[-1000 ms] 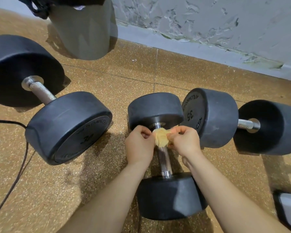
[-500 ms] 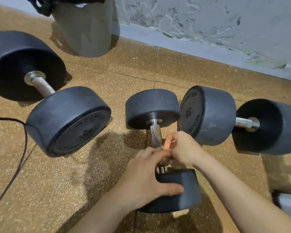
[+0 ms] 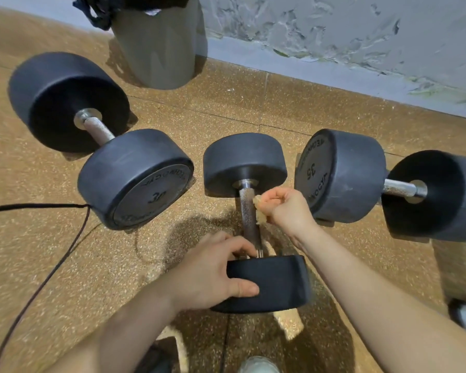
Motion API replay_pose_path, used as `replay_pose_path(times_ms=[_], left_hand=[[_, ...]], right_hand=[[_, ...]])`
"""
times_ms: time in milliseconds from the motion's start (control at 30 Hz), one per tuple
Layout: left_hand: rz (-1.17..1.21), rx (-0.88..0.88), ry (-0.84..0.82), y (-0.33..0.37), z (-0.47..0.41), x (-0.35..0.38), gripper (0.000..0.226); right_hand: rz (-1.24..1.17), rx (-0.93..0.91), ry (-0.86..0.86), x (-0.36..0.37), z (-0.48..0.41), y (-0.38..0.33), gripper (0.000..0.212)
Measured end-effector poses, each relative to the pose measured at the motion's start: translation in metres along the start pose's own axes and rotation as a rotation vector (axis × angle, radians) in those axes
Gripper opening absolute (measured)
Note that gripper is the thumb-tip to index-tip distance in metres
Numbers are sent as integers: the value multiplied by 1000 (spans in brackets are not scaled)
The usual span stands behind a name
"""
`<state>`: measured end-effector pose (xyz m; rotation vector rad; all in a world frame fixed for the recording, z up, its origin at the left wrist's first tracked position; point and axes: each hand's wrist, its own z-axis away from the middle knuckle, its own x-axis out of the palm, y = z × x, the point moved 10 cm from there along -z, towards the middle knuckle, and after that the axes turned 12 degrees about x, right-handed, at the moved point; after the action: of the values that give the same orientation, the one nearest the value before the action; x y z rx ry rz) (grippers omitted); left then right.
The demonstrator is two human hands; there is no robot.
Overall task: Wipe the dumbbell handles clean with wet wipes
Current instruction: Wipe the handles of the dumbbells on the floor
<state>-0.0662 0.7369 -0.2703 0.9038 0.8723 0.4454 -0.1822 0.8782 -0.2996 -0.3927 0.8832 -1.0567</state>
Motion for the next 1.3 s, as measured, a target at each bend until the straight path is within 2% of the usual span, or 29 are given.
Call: replay_pose_path(times_ms=[67,200,233,333,433,533,600,667,733,800,833,933,967,1033,1100,1200,1300], left_hand=[[5,-16,6,-3,6,-7,48],[-61,-95,152,-4,10,-14,54],[-76,-119,164,-7,11,-11,56],[-35,-176,179,-16,13,-10,58],[-39,-193,167,-20,15,-11,57],[-22,-236,193,-23,18,-12,62],[-53,-250,233,-20,19,-12,63],[-82,-211,273,-12,21,-13,58],[19,-169,291,-13,26,-13,51],[104,-169,253,-24,32,-12,51],[114,-185,230,-31,36,-12,54],[133,-216,269,-39,40,-11,57],[124,-207,318,-36,39,-13,55],[84,-186,405,-25,41,-15,51],[25,-173,433,-12,40,-14,48],[-73,-144,412,5,35,-7,48],[-115,-23,347,17,28,2,49]], right_hand=[[18,-1,-34,15,4,0,23],[348,97,-208,37,18,32,27],[297,100,-183,34,16,28,27],[-92,77,-40,23,7,-4,12],[-14,-20,43,24,11,-27,10],[230,-59,-20,26,22,-18,14],[407,-144,-5,24,27,-20,17],[338,-310,55,21,35,-46,20],[420,-524,105,29,43,-72,18],[636,-662,62,46,42,-70,24],[720,-661,5,51,41,-63,29],[763,-820,-213,62,62,-49,29],[762,-815,-310,63,68,-43,25],[811,-656,-446,63,64,-33,21],[835,-630,-418,59,54,-40,21],[833,-791,-247,61,47,-68,20],[1031,-740,-316,72,45,-42,27]])
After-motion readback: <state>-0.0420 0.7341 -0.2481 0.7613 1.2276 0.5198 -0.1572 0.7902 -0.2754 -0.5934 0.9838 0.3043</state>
